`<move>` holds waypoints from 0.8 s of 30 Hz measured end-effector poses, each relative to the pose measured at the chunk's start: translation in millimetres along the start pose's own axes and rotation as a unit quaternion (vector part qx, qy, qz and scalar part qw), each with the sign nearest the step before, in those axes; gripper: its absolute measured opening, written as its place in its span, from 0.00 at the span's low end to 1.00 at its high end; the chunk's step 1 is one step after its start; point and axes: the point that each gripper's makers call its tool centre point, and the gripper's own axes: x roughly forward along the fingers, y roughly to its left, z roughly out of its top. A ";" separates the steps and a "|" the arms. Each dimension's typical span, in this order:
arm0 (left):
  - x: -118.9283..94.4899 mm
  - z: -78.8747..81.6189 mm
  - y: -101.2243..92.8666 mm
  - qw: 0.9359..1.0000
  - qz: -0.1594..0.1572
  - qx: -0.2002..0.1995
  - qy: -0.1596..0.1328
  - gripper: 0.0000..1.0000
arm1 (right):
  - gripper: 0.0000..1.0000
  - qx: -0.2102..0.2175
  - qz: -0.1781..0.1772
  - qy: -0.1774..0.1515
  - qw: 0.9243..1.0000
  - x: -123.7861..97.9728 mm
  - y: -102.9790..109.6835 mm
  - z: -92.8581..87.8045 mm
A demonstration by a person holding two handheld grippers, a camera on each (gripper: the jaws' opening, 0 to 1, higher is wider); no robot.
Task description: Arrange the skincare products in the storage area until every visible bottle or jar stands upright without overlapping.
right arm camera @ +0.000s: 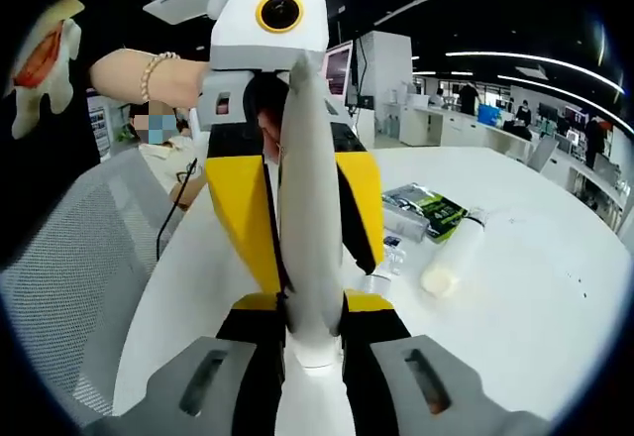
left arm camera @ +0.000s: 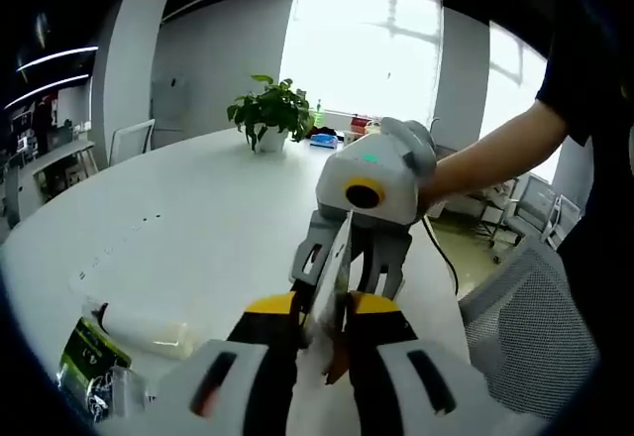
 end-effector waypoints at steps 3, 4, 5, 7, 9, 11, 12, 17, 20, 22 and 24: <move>0.4 -0.4 0.4 1.000 0.000 -0.002 -0.002 0.14 | 0.20 -0.001 0.001 0.001 1.000 -0.2 -0.3 -0.1; 0.4 -0.5 0.0 1.000 -0.001 -0.002 -0.002 0.14 | 0.21 -0.003 0.002 0.002 1.000 -0.4 -0.2 -0.5; 0.4 -1.1 -0.4 1.000 -0.001 -0.002 -0.002 0.14 | 0.21 -0.003 0.003 0.004 1.000 -0.3 0.7 -0.4; 0.1 -1.9 -0.4 1.000 0.001 -0.004 -0.002 0.15 | 0.22 0.012 0.000 0.009 1.000 -0.4 1.5 -1.9; 0.2 -3.5 -0.3 1.000 0.003 -0.006 0.000 0.15 | 0.22 0.015 -0.004 0.019 1.000 0.2 0.0 -6.1; 0.6 -6.9 -1.1 1.000 0.004 -0.008 0.007 0.17 | 0.23 0.014 -0.006 0.030 0.999 1.5 0.6 -11.0; 0.6 -8.5 -1.7 1.000 0.004 -0.008 0.007 0.18 | 0.24 0.013 -0.011 0.037 0.999 2.2 -0.9 -14.9; -1.4 -10.1 -0.3 1.000 0.009 -0.016 0.002 0.21 | 0.28 0.022 -0.013 0.060 0.998 4.0 1.9 -28.4; -2.8 -11.7 2.6 1.000 0.015 -0.019 0.003 0.24 | 0.32 0.023 -0.022 0.069 0.997 3.4 1.0 -32.0; -5.5 -12.5 2.7 1.000 0.019 -0.024 0.002 0.27 | 0.36 0.029 -0.028 0.069 0.997 2.6 0.0 -32.4; -8.8 -13.8 4.3 0.999 0.024 -0.027 0.001 0.27 | 0.39 0.032 -0.036 0.070 0.996 1.5 -2.9 -33.4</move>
